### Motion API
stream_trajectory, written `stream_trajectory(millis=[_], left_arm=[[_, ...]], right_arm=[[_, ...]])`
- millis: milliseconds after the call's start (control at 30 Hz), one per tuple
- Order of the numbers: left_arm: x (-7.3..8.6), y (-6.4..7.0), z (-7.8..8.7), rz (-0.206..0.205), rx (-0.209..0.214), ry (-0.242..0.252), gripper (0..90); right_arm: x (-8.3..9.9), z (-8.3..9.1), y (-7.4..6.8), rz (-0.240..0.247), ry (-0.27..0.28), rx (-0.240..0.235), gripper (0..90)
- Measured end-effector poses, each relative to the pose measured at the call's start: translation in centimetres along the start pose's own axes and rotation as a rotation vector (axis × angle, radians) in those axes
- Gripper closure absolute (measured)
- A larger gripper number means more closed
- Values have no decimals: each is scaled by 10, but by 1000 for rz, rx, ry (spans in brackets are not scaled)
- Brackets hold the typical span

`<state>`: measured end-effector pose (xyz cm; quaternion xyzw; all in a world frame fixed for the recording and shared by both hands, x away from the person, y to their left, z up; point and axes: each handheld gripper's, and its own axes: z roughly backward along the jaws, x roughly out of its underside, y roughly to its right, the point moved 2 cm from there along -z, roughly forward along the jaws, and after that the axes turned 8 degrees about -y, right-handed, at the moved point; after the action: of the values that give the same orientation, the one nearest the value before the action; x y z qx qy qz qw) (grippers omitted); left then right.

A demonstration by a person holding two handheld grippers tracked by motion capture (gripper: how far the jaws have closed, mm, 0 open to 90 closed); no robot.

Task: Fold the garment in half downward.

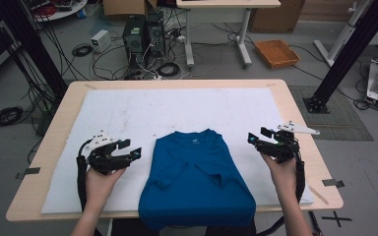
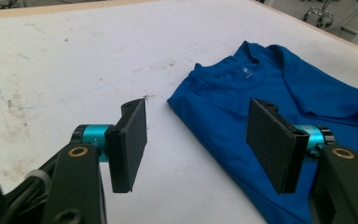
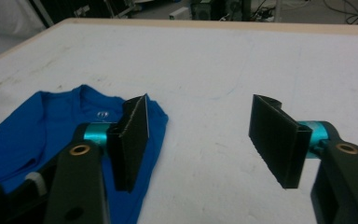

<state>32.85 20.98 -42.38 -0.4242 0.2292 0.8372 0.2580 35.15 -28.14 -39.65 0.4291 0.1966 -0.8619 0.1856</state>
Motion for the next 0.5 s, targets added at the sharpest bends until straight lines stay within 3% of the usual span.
stream_trajectory(millis=[200,500], left_arm=[[-1,3,-10,2,1,-12,387],[-2,11,-26,3,2,-47,387]], right_arm=[[10,-23,-16,33,-53,-36,457],[18,-44,-35,78,-141,-77,502]])
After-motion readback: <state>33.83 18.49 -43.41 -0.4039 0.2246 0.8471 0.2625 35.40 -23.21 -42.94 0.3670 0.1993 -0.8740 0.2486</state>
